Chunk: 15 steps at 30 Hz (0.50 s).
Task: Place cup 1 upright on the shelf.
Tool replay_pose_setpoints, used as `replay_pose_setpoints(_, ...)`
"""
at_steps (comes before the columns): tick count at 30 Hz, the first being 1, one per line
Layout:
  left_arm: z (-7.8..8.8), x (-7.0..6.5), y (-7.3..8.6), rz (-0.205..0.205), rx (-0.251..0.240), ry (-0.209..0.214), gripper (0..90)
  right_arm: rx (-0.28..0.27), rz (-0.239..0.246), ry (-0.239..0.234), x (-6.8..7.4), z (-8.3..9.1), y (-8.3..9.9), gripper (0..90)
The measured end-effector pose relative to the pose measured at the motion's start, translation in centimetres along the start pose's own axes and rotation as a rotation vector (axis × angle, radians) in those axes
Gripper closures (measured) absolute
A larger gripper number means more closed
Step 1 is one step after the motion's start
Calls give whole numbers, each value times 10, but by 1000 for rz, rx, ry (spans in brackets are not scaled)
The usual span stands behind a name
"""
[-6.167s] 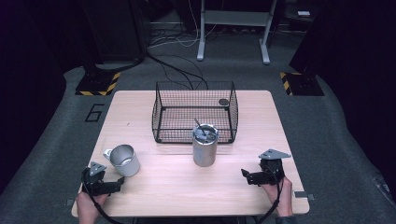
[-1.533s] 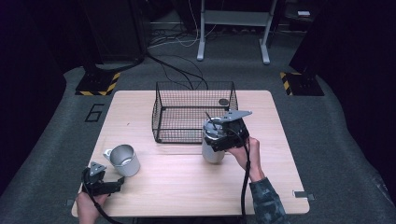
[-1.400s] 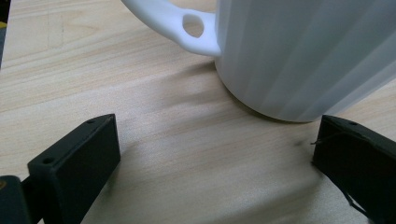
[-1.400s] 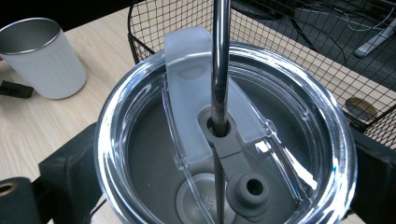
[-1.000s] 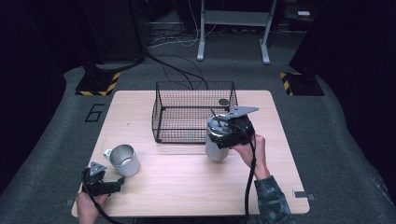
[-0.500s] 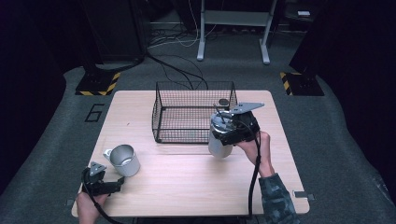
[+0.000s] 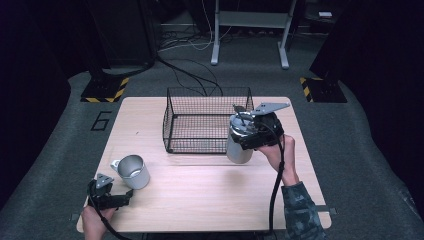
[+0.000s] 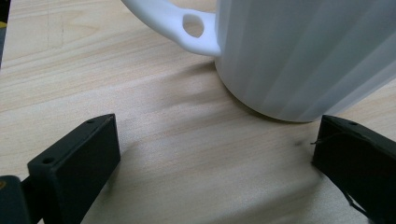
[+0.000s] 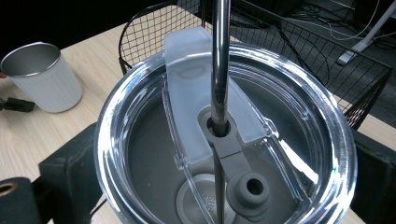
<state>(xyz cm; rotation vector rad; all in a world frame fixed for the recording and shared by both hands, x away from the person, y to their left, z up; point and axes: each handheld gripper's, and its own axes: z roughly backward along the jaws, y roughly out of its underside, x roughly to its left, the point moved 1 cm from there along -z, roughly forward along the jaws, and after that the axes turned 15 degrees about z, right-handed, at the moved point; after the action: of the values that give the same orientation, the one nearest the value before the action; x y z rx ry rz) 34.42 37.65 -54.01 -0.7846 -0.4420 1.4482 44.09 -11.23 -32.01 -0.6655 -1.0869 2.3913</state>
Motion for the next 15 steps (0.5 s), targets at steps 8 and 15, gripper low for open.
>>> replay_pose_setpoints(8,0,0,0,0,0,0,5,-7,-4,-2,-6,7,-10,34)
replay_pose_setpoints(15,0,0,0,1,-1,0,5,-7,6,10,-11,10,-21,34)
